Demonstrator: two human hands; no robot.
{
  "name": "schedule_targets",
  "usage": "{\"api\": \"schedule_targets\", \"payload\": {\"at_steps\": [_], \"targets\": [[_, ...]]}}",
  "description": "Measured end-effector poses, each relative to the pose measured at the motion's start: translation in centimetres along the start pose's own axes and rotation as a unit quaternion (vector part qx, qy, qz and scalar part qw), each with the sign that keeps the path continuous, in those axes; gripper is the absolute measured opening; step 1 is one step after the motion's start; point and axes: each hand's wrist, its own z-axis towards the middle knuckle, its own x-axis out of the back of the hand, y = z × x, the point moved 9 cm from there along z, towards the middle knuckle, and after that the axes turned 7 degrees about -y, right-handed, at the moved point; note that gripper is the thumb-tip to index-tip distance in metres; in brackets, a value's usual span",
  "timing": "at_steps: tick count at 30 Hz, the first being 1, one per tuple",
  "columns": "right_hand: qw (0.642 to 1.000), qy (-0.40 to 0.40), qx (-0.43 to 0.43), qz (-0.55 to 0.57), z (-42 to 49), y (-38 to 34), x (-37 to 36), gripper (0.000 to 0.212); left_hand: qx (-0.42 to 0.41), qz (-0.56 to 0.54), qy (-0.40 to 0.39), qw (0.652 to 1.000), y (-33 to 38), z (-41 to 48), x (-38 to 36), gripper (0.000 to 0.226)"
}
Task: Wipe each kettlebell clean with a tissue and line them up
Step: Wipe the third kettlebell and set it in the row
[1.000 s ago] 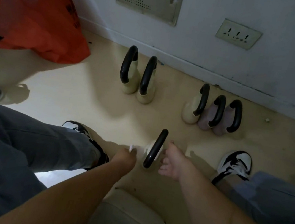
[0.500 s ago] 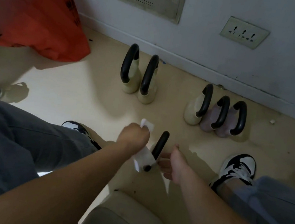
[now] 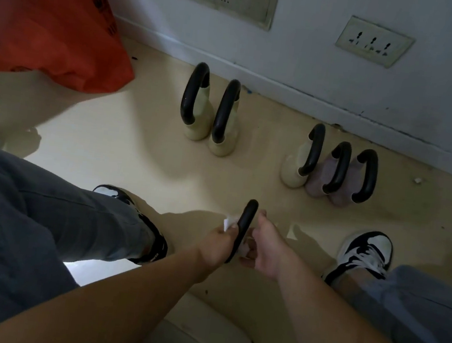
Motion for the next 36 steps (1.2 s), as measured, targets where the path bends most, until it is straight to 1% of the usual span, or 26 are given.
{"api": "schedule_targets", "payload": {"at_steps": [3,4,6,8,9,10,11,12,13,14,16,17,19,20,21,23,24,25,27,28,30,32,34,35,36], "targets": [[1.000,0.012,0.008,0.007,0.3,0.1,0.1,0.087,0.002,-0.020,0.010,1.000,0.6,-0.1,0.4,0.052],[1.000,0.019,0.009,0.010,0.2,0.2,0.2,0.084,0.010,-0.008,0.029,0.999,1.1,-0.1,1.0,0.055],[1.000,0.023,0.011,0.016,-0.1,0.3,0.4,0.080,0.016,0.053,0.086,0.995,2.3,0.1,3.2,0.059],[0.999,0.007,0.014,0.028,-0.3,0.3,0.4,0.079,-0.017,0.089,0.141,0.986,3.9,0.3,5.5,0.063],[0.999,0.002,0.014,0.034,-0.4,0.4,0.3,0.080,-0.050,0.114,0.162,0.979,5.2,0.2,6.4,0.063],[0.999,0.004,0.013,0.044,-0.3,0.5,0.4,0.080,-0.099,0.160,0.182,0.965,6.9,0.0,6.6,0.057],[0.998,0.012,0.012,0.054,-0.2,0.7,0.7,0.080,-0.164,0.238,0.195,0.937,9.0,-0.4,6.2,0.048],[0.998,0.023,0.012,0.063,-0.3,0.8,0.9,0.080,-0.238,0.320,0.200,0.895,11.0,-0.8,5.0,0.036],[0.996,0.038,0.014,0.075,-0.1,0.9,1.2,0.081,-0.302,0.393,0.182,0.849,12.2,-0.9,3.2,0.026],[0.994,0.057,0.016,0.089,-0.2,0.9,1.7,0.082,-0.334,0.471,0.150,0.803,12.3,-0.8,1.1,0.029],[0.989,0.088,0.017,0.115,-0.6,1.0,2.8,0.082,-0.305,0.639,0.075,0.702,9.2,1.1,-2.6,0.045],[0.989,0.094,0.012,0.117,-0.8,1.1,3.3,0.081,-0.289,0.701,0.053,0.650,7.5,1.4,-3.7,0.047],[0.991,0.086,0.006,0.100,-1.2,0.9,3.7,0.080,-0.289,0.776,0.030,0.560,5.2,0.8,-5.2,0.045],[0.992,0.086,0.002,0.094,-1.4,0.9,3.9,0.080,-0.281,0.812,0.006,0.512,3.8,0.5,-5.9,0.045],[0.991,0.096,-0.002,0.089,-1.4,1.0,4.1,0.080,-0.263,0.847,-0.020,0.461,2.3,0.1,-6.4,0.044],[0.991,0.119,0.005,0.066,-1.4,0.8,3.9,0.080,-0.202,0.909,-0.059,0.360,-0.2,-0.3,-6.5,0.040],[0.991,0.125,0.009,0.052,-1.5,0.5,3.5,0.080,-0.181,0.926,-0.070,0.322,-1.1,-0.6,-6.3,0.038],[0.991,0.128,0.012,0.040,-1.5,0.3,3.1,0.080,-0.175,0.932,-0.081,0.305,-1.5,-1.1,-6.3,0.035],[0.992,0.123,0.018,0.019,-1.6,-0.2,2.0,0.079,-0.201,0.925,-0.099,0.308,-2.1,-2.0,-6.6,0.030],[0.993,0.119,0.019,0.011,-1.8,-0.4,1.4,0.079,-0.227,0.913,-0.112,0.321,-2.4,-2.5,-6.9,0.027],[0.993,0.115,0.029,0.003,-2.5,-0.9,0.5,0.076,-0.242,0.881,-0.159,0.374,-3.6,-3.4,-6.5,0.026],[0.992,0.117,0.042,-0.003,-2.8,-1.3,0.1,0.072,-0.224,0.857,-0.188,0.424,-4.7,-3.7,-5.2,0.027],[0.991,0.126,0.046,-0.007,-3.0,-1.3,0.0,0.070,-0.169,0.833,-0.184,0.493,-5.5,-3.4,-2.9,0.029],[0.990,0.131,0.044,-0.005,-2.9,-1.2,0.1,0.069,-0.138,0.816,-0.172,0.534,-5.3,-3.1,-1.5,0.030],[0.990,0.135,0.041,-0.001,-2.9,-1.1,0.1,0.068,-0.097,0.793,-0.148,0.583,-4.9,-2.7,0.0,0.030]]}}
